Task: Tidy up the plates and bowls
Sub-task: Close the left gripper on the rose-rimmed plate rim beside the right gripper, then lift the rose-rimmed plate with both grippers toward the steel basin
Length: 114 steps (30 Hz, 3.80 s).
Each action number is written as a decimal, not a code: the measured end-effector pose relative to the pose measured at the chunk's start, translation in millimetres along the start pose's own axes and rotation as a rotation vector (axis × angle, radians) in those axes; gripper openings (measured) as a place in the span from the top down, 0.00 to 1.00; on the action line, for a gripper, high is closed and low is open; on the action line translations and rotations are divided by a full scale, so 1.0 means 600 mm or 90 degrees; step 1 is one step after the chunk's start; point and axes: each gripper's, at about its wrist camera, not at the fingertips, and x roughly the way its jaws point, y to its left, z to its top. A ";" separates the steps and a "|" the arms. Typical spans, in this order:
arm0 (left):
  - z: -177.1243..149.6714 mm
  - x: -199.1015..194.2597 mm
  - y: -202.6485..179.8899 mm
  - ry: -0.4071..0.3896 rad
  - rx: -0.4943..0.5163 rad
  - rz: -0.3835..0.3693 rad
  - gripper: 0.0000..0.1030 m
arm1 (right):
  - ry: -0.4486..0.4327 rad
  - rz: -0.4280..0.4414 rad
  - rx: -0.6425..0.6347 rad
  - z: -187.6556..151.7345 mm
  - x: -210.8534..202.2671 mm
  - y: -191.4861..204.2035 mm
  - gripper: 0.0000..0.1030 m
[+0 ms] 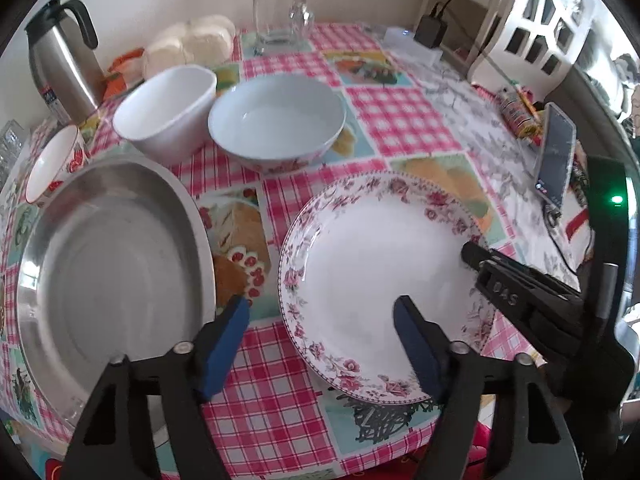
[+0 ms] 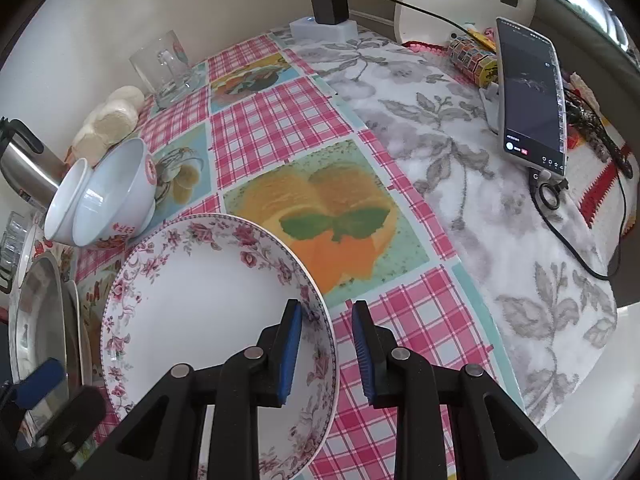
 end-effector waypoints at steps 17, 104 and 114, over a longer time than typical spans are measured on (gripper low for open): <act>0.027 0.062 -0.023 0.065 -0.011 0.006 0.49 | -0.007 0.005 0.056 0.012 0.007 -0.028 0.72; 0.068 -0.047 0.101 -0.085 -0.127 -0.192 0.81 | -0.160 0.123 0.070 0.016 -0.099 0.019 0.77; 0.066 -0.063 0.176 -0.099 -0.163 -0.188 0.81 | -0.157 0.137 0.036 0.014 -0.100 0.093 0.77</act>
